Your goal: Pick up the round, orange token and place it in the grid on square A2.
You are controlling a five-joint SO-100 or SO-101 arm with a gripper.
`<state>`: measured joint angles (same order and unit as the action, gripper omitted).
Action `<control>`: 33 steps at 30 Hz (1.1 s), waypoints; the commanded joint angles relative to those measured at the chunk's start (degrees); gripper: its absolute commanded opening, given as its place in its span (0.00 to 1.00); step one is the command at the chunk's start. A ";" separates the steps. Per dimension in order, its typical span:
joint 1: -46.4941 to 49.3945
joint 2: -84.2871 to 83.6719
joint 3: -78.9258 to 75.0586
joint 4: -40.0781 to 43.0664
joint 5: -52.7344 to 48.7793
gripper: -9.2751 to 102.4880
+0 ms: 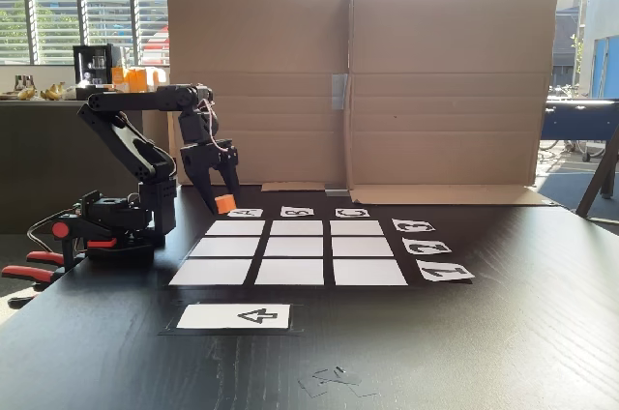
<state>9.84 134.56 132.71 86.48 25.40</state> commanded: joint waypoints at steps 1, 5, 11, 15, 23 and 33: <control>-0.44 0.53 2.46 -2.81 -1.58 0.07; -1.32 -0.79 7.03 -8.70 -1.93 0.07; -2.99 -1.41 14.59 -16.17 -2.11 0.07; -3.78 -2.81 16.35 -18.98 -2.11 0.07; -5.63 -4.31 19.78 -23.20 -1.85 0.07; -5.98 -4.31 21.53 -24.43 -1.85 0.13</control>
<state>4.39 130.34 153.98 62.58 23.82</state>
